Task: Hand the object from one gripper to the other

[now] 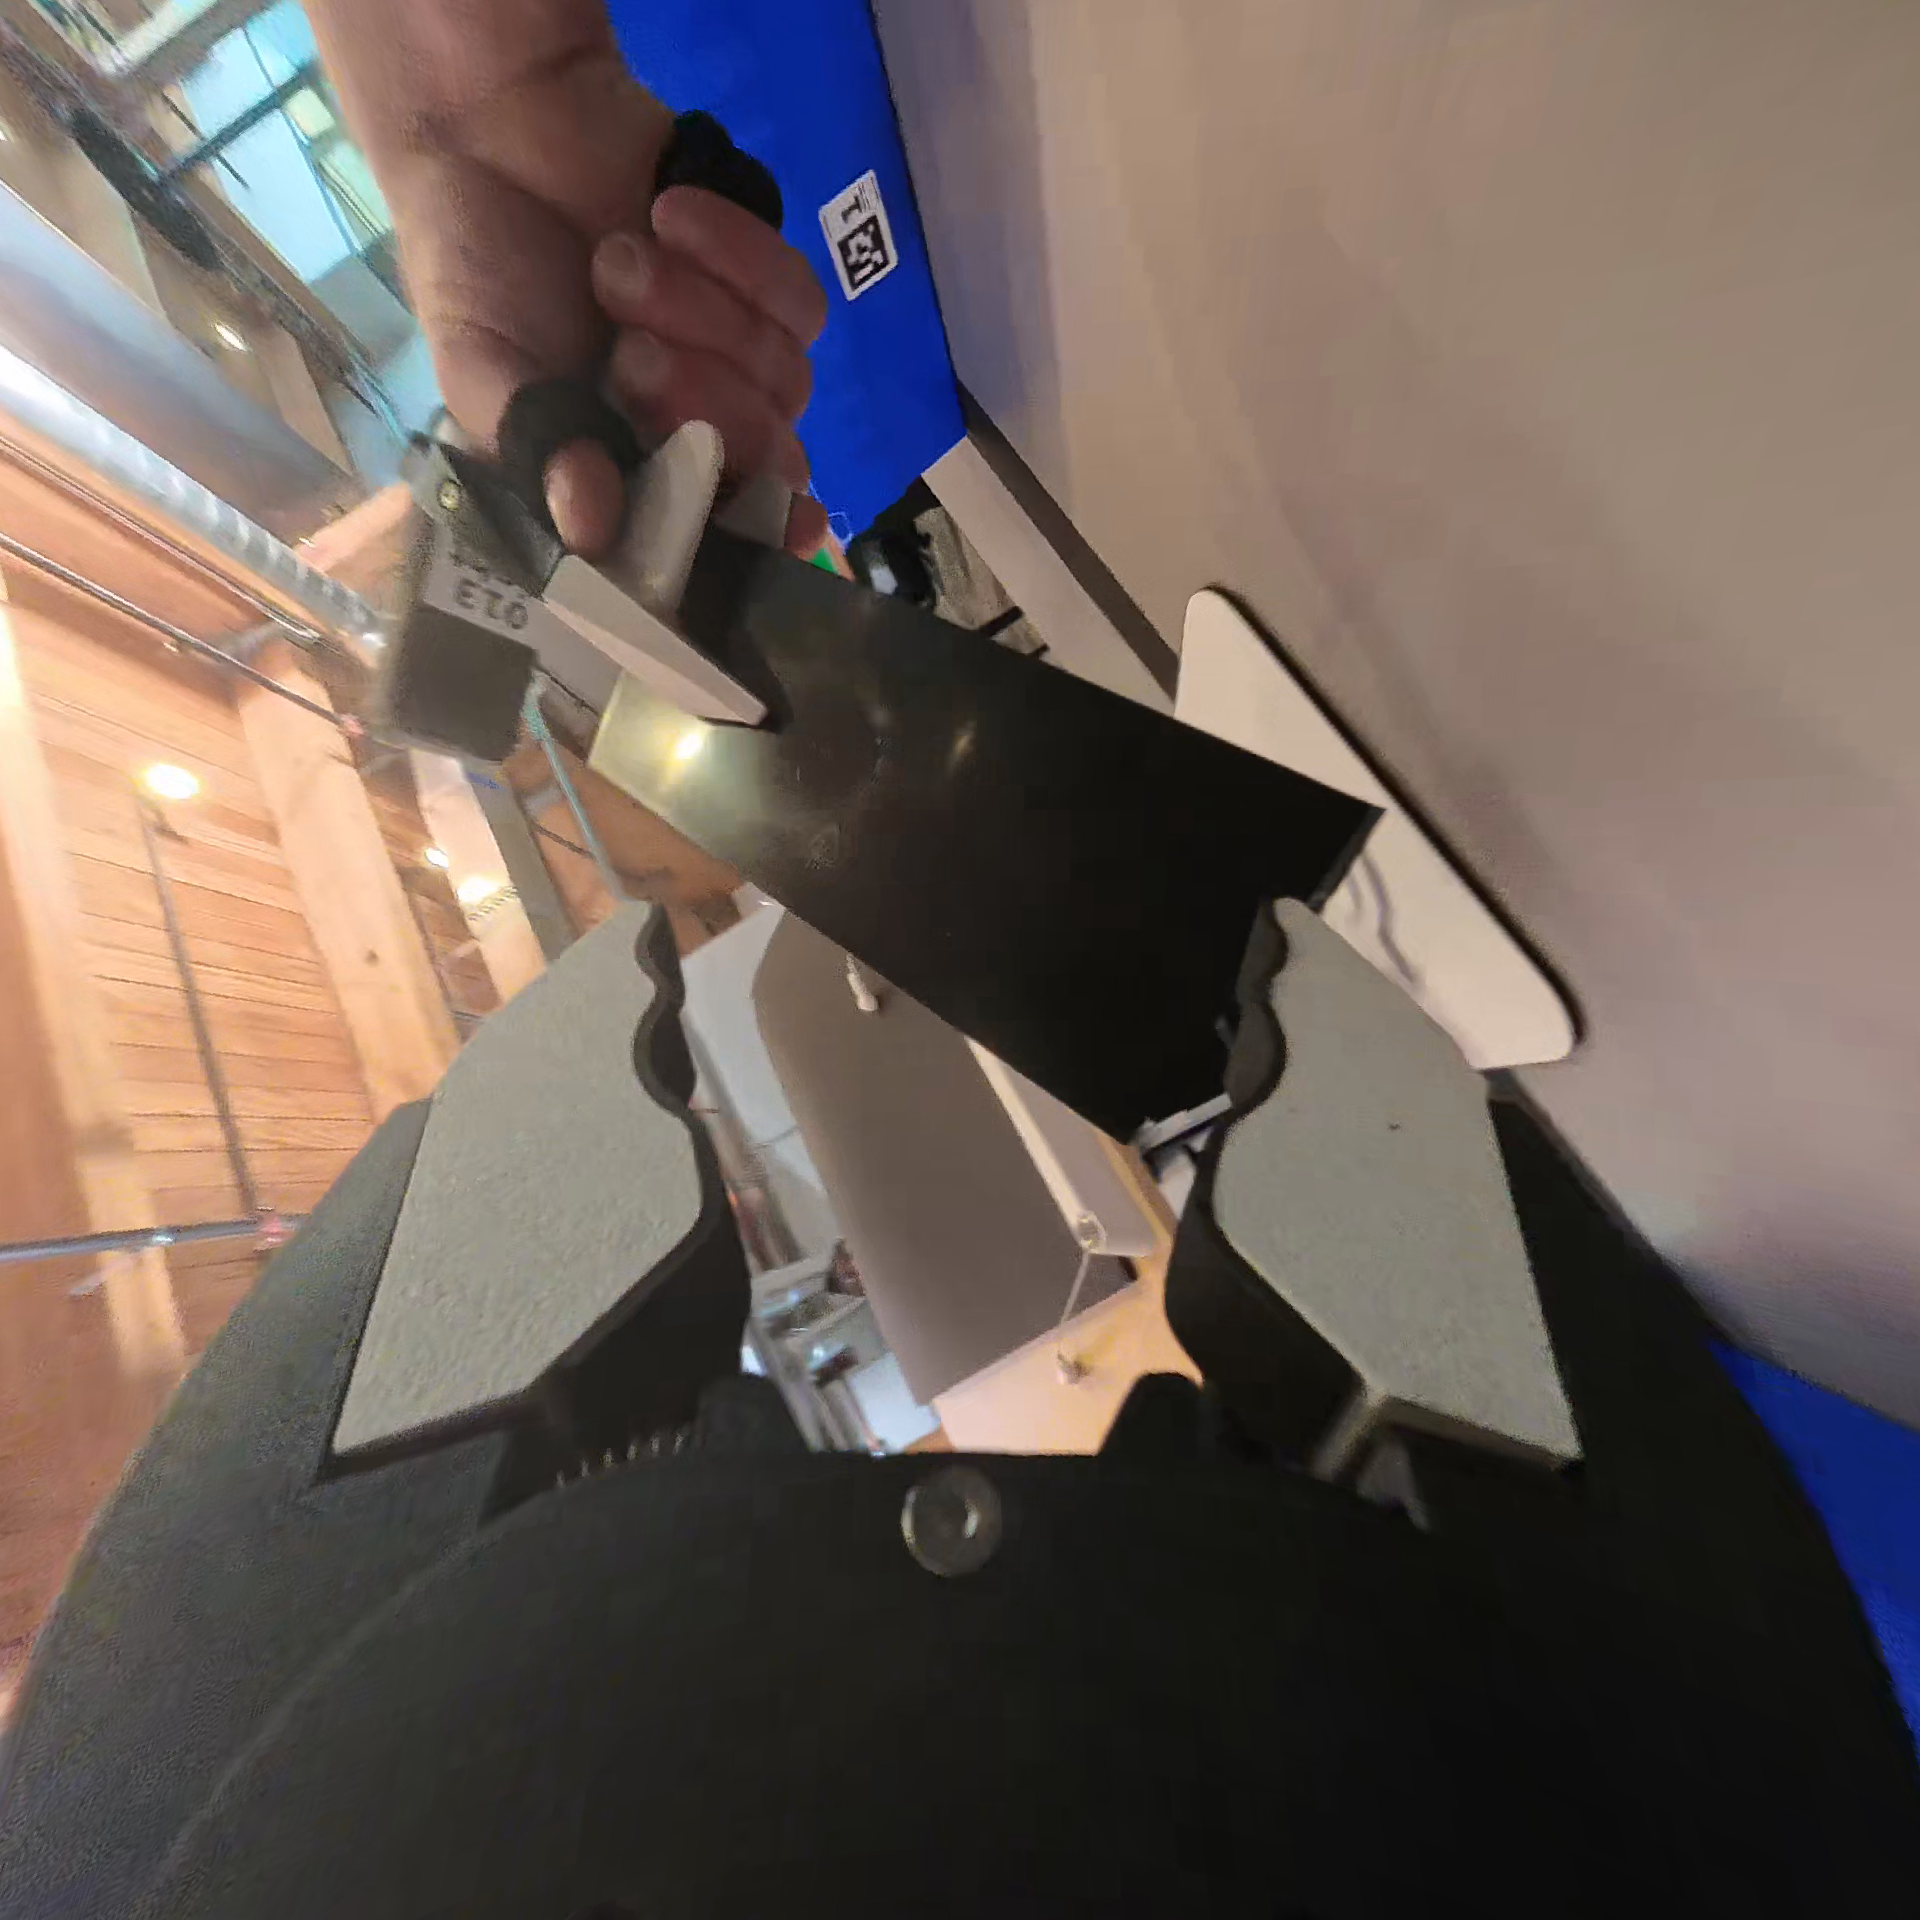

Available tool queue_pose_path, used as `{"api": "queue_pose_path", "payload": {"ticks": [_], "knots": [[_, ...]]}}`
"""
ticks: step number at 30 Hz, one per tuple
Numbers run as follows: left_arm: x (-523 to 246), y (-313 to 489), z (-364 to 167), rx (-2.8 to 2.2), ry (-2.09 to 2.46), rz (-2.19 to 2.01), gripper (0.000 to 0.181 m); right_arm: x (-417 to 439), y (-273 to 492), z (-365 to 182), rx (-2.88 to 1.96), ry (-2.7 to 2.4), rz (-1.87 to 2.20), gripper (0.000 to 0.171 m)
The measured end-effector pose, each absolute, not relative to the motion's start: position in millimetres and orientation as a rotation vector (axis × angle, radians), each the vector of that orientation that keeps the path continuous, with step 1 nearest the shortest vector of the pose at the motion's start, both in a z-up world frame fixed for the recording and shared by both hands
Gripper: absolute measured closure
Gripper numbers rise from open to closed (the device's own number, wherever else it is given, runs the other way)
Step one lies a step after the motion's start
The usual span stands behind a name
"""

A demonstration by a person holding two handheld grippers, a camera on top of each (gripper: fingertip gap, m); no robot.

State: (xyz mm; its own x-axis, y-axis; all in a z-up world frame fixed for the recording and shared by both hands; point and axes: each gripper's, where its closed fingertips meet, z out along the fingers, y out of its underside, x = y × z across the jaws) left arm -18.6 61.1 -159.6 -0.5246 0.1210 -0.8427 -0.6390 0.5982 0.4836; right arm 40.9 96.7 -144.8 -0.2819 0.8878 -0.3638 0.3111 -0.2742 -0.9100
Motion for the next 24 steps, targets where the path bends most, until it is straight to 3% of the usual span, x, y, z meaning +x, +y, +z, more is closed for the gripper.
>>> {"api": "queue_pose_path", "payload": {"ticks": [5,10,16,24], "knots": [[-28.2,62.9,-164.5,-0.329,1.902,1.09,0.087,48.3,92.2,-138.8,-1.402,-1.446,1.809,0.171],[-15.5,50.6,-163.3,-0.193,1.847,1.063,0.111,42.3,84.5,-146.8,-1.411,-1.48,1.855,0.171],[-6.6,44.7,-171.8,-0.176,1.816,1.055,0.163,44.6,89.2,-143.4,-1.395,-1.405,1.962,0.171],[7.9,37.0,-146.3,-0.274,1.687,0.975,0.179,39.3,104.3,-139.9,-1.414,-1.279,1.981,0.161]]}}
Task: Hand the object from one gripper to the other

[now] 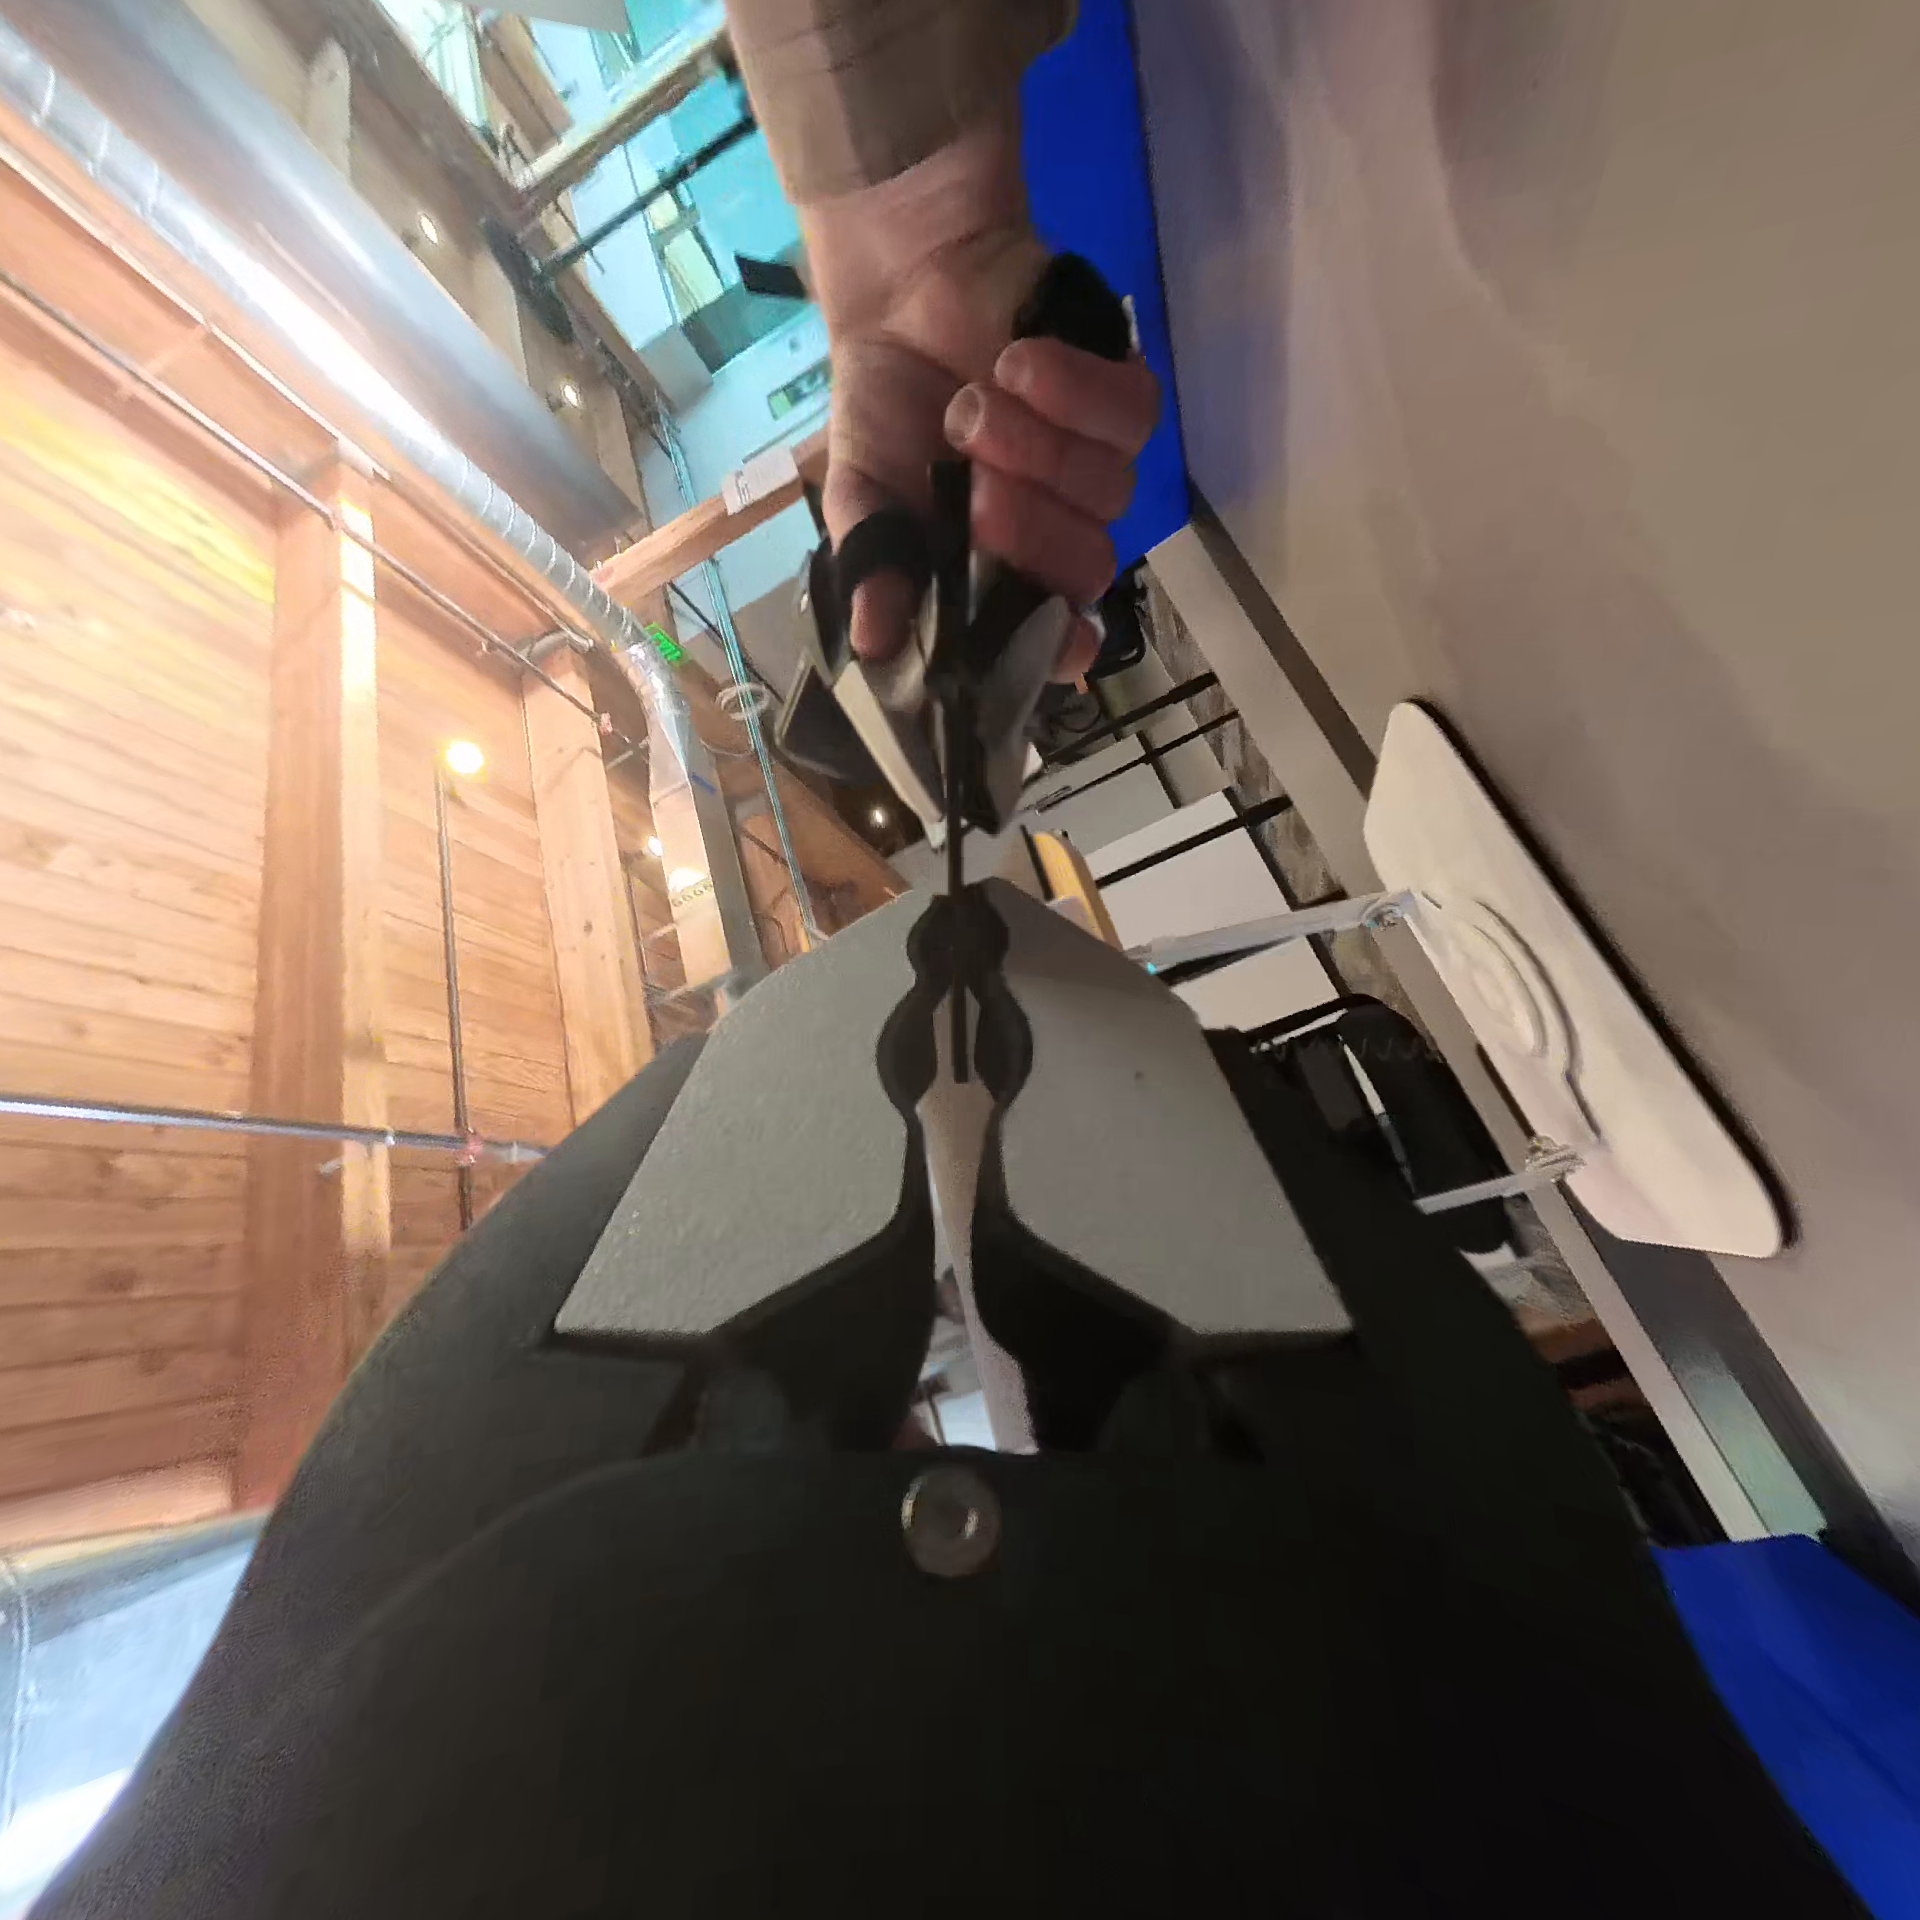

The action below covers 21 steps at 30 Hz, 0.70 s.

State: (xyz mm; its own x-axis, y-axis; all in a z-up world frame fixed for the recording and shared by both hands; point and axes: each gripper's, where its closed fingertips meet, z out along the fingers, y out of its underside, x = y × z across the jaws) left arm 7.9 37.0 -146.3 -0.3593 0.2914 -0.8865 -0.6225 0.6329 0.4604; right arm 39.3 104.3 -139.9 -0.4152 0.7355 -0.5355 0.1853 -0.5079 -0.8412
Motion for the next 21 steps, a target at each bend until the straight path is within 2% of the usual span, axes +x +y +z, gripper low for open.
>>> {"api": "queue_pose_path", "payload": {"ticks": [2,7,16,21], "knots": [[7.9,39.7,-141.2,-0.324,1.675,0.964,0.179,36.0,112.0,-139.0,-1.43,-1.24,1.929,0.136],[-2.2,50.2,-125.2,-0.498,1.622,0.905,0.18,39.6,137.4,-122.2,-1.39,-1.157,1.675,0.11],[-27.1,63.9,-97.3,-0.895,1.483,0.652,0.18,48.7,149.4,-77.5,-1.2,-1.198,1.012,0.106],[-45.9,82.0,-77.2,-1.296,1.18,0.276,0.18,23.0,140.0,-74.8,-1.075,-1.282,0.622,0.09]]}}
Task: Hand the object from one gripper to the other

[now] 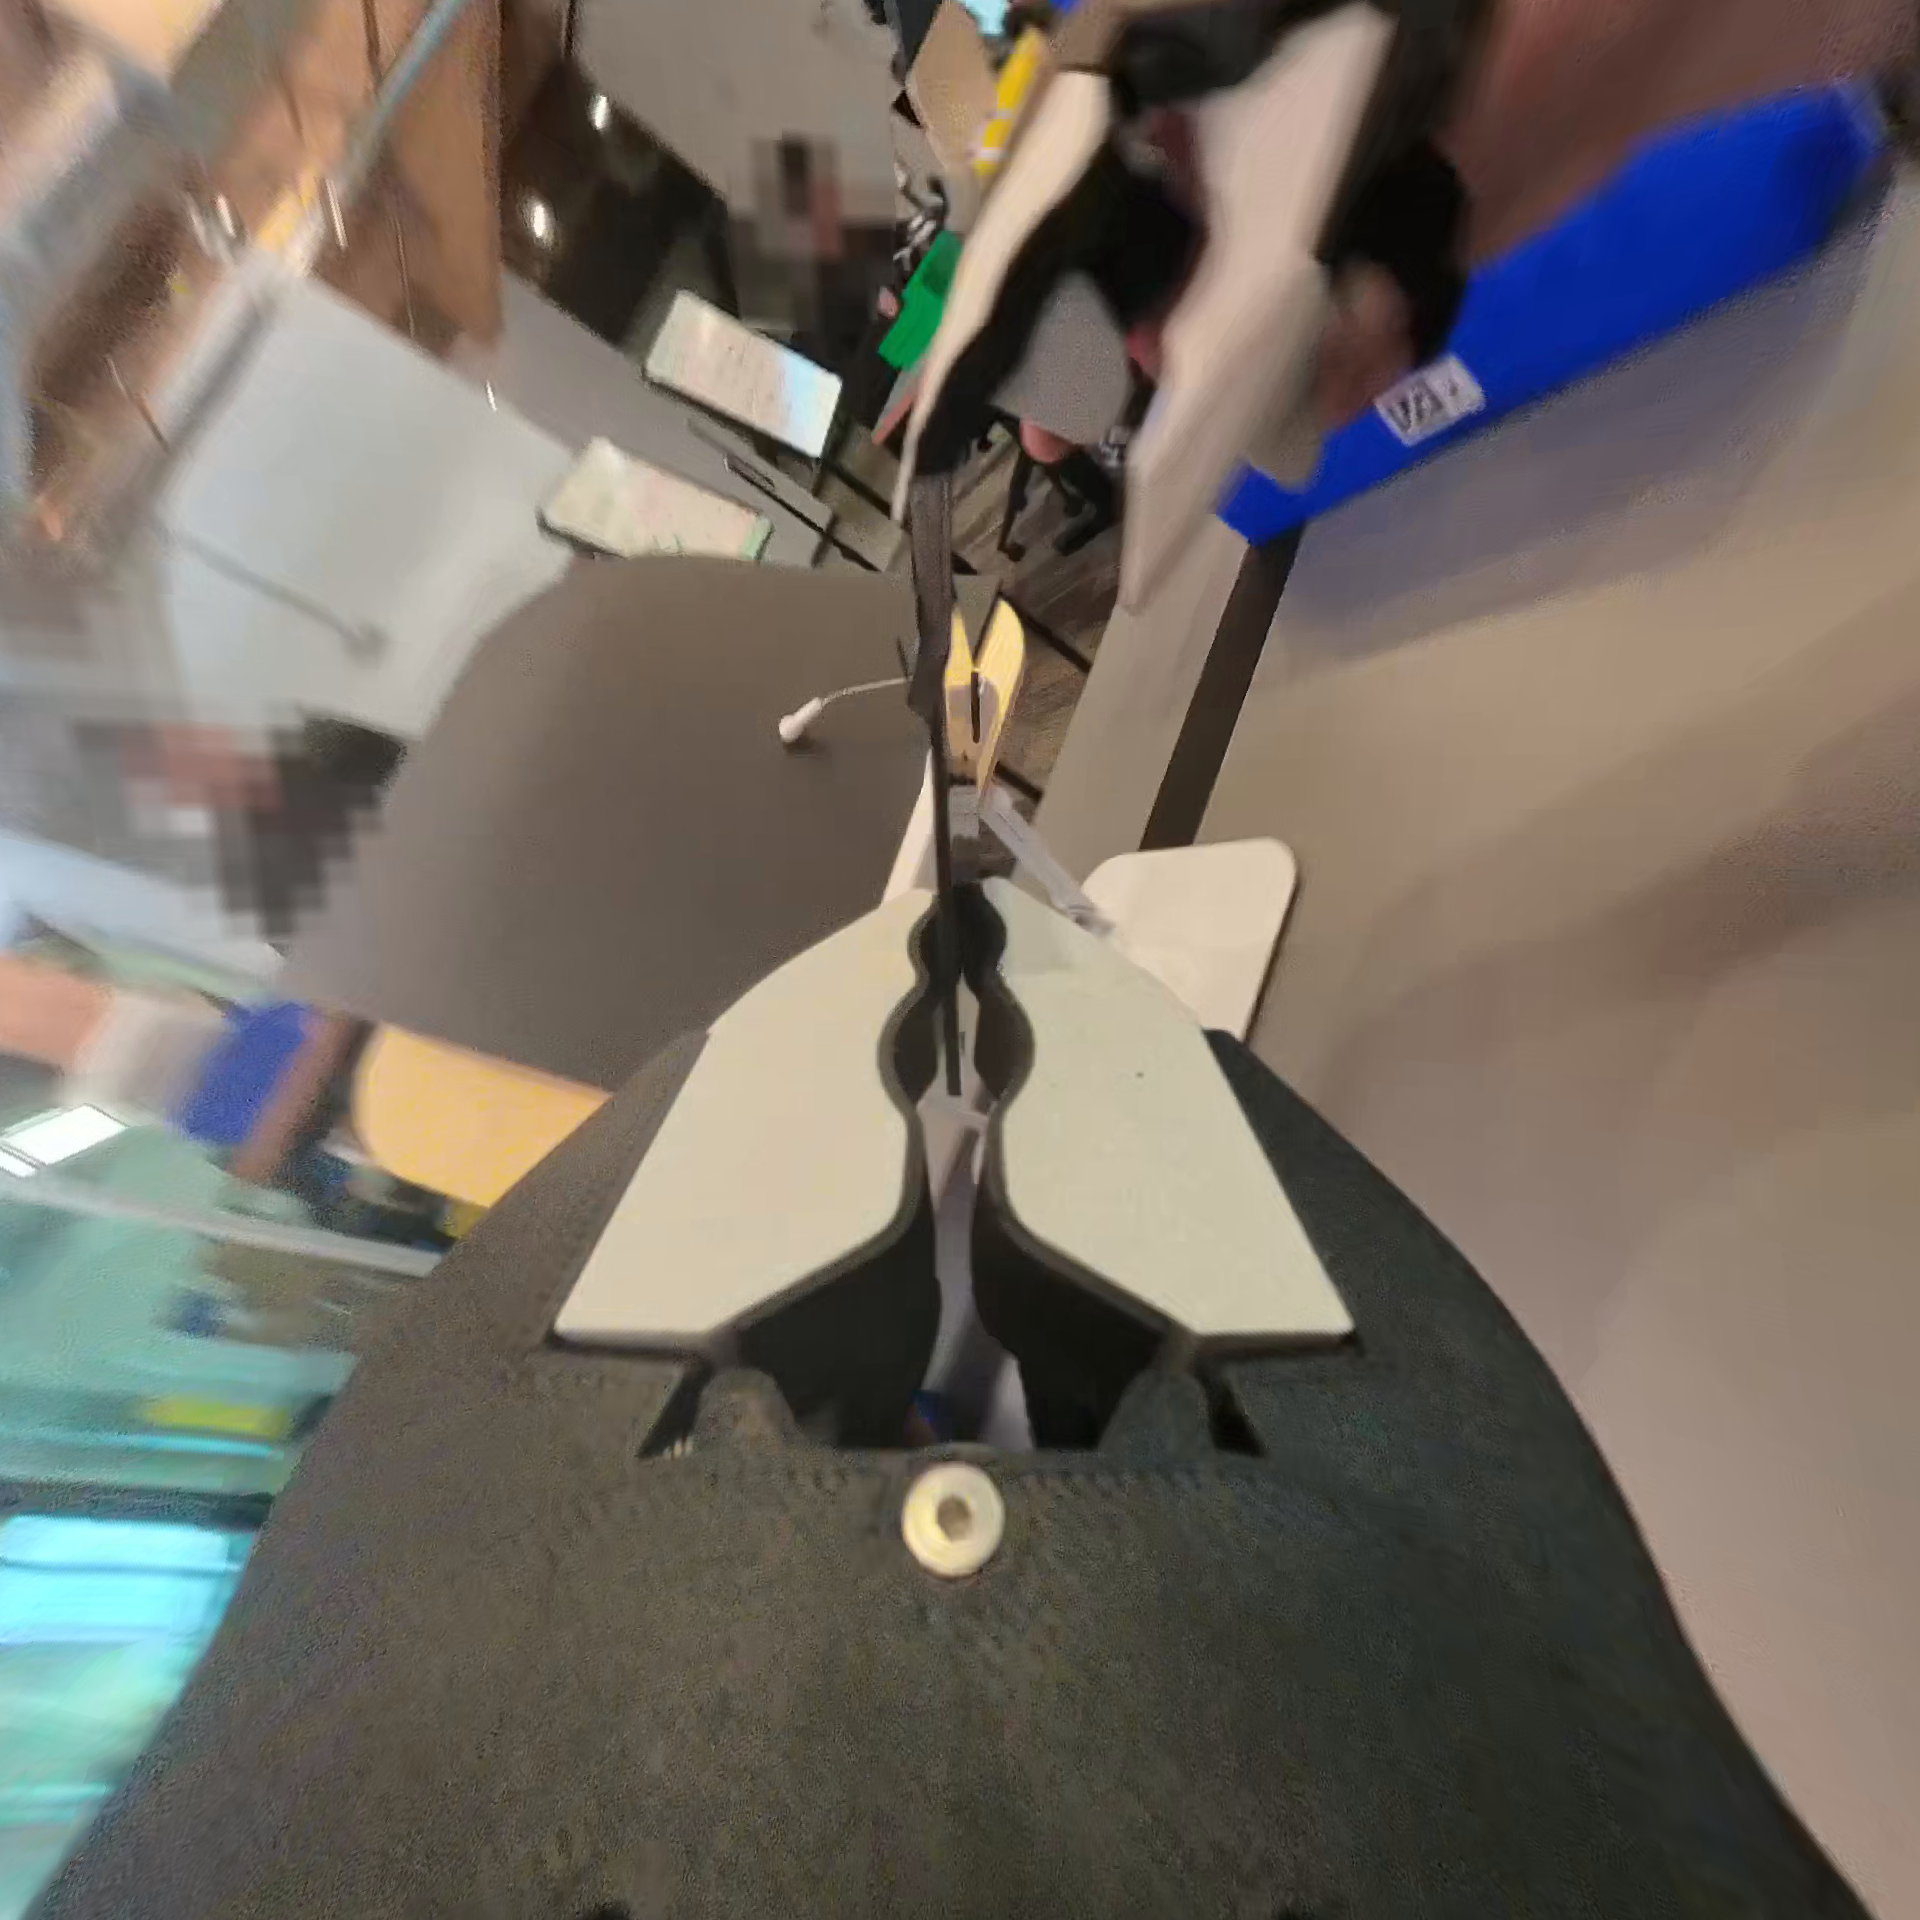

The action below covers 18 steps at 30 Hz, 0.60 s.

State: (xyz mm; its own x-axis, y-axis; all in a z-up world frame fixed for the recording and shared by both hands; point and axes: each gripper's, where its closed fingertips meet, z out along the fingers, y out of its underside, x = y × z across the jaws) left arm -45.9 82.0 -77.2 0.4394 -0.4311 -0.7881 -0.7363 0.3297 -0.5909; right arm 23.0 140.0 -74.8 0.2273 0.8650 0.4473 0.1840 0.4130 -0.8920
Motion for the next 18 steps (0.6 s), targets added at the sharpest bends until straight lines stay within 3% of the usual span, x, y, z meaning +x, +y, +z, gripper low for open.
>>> {"api": "queue_pose_path", "payload": {"ticks": [6,12,16,18], "knots": [[-59.1,93.3,-68.7,-1.599,0.814,-0.241,0.18,-24.5,139.1,-95.5,-0.909,-1.311,0.077,0.068],[-53.4,82.7,-72.4,-1.677,0.672,-0.526,0.18,-37.4,152.5,-103.9,-0.91,-1.178,-0.191,0.062],[-45.4,72.2,-77.9,-1.697,0.653,-0.602,0.18,-35.6,161.2,-113.4,-0.948,-1.17,-0.247,0.063],[-45.1,70.4,-79.7,-1.695,0.651,-0.597,0.18,-34.4,161.6,-114.0,-0.954,-1.168,-0.242,0.076]]}}
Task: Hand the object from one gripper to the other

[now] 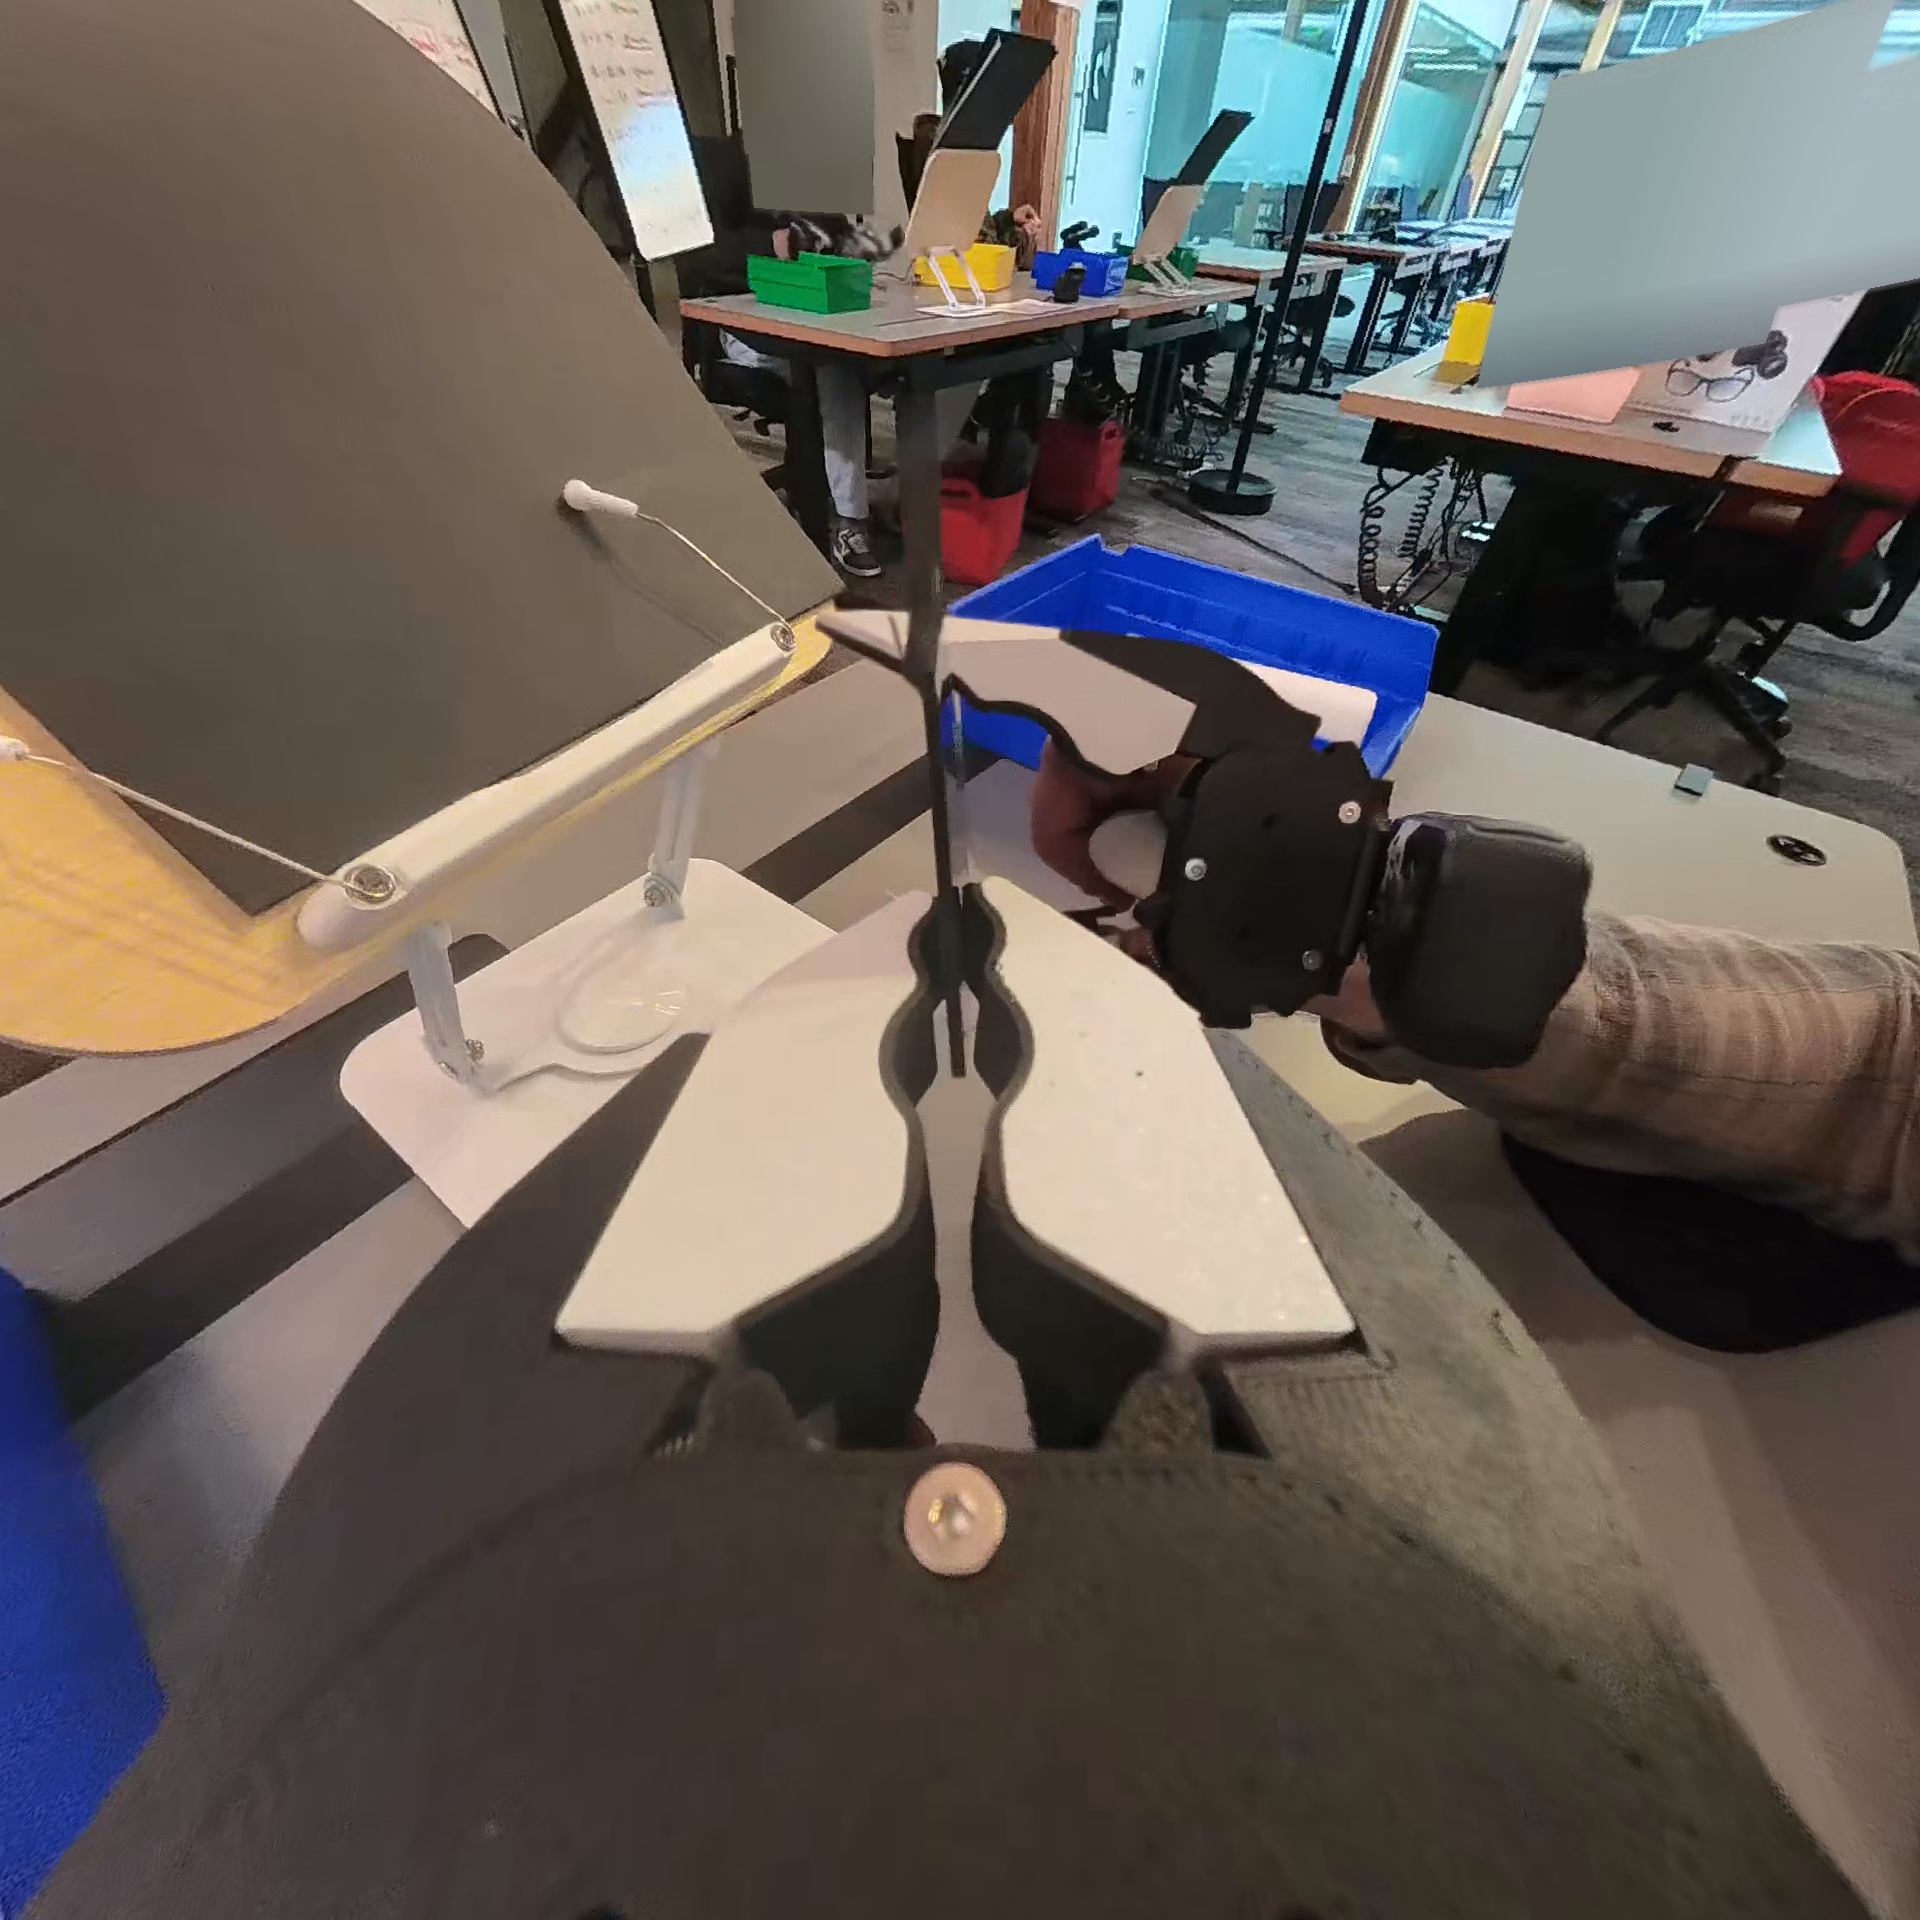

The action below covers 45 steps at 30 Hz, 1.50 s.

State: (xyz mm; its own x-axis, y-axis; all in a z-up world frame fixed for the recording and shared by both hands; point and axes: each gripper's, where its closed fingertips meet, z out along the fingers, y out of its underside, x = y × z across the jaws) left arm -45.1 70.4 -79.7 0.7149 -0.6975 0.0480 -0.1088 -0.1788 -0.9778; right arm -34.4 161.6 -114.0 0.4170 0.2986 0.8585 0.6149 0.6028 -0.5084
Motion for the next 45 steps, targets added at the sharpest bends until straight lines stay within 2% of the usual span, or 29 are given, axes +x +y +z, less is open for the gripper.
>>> {"api": "queue_pose_path", "payload": {"ticks": [19,23,27,31,37,41,45], "knots": [[-45.9,68.6,-76.1,-1.628,0.712,-0.527,0.177,-34.0,158.2,-111.1,-0.972,-1.18,-0.184,0.078],[-43.7,66.7,-71.6,-1.599,0.736,-0.506,0.164,-33.7,158.0,-109.4,-0.971,-1.172,-0.18,0.078],[-43.3,61.1,-62.4,-1.521,0.812,-0.39,0.14,-30.5,160.0,-106.1,-0.986,-1.161,-0.156,0.078],[-51.7,51.6,-44.6,-1.351,0.911,-0.074,0.122,-23.7,165.7,-101.8,-1.007,-1.141,-0.155,0.078],[-71.2,36.8,-18.7,-1.089,1.011,0.511,0.112,-21.8,173.0,-110.0,-1.06,-1.177,-0.194,0.078],[-73.1,34.2,-20.0,-0.993,1.131,0.79,0.106,-28.2,171.1,-121.1,-1.083,-1.24,-0.24,0.078],[-71.7,49.4,-44.5,-1.097,1.31,0.928,0.084,-36.5,165.2,-129.1,-1.061,-1.298,-0.333,0.078]]}}
